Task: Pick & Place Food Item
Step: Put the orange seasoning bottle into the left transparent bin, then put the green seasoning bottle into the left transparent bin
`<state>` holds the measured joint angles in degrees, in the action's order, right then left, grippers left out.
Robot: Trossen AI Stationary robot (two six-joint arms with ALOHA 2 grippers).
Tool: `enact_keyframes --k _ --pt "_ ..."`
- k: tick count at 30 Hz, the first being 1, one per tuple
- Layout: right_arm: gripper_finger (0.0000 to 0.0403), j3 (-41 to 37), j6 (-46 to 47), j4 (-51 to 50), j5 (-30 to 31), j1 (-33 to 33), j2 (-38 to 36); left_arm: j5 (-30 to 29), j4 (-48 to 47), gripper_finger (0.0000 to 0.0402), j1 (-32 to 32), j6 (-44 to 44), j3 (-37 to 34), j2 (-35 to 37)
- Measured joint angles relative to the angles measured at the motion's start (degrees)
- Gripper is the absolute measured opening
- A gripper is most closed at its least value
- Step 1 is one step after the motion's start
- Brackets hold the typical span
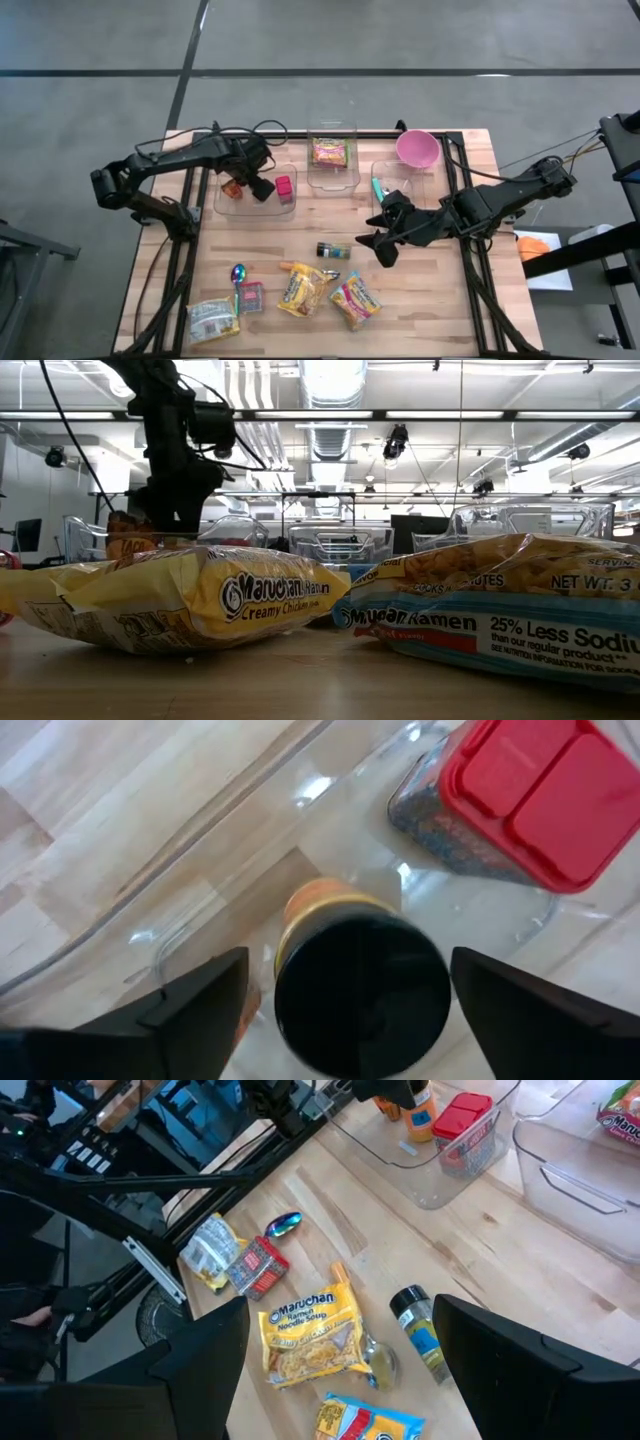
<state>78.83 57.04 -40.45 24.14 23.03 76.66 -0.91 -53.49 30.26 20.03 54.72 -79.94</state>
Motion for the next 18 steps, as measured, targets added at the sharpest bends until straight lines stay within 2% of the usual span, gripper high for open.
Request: enact_keyframes --k 7,18 --pt "0.0309 0.02 -1.02 -0.04 -0.01 0.00 0.02 -1.08 -1.82 0.0371 0.00 -0.81 4.61 0.06" --pt "0.0308 0.02 -11.42 -2.70 -0.68 -0.04 0.48 -1.23 -7.82 0.0371 -0.37 -1.14 12.45 1.23"
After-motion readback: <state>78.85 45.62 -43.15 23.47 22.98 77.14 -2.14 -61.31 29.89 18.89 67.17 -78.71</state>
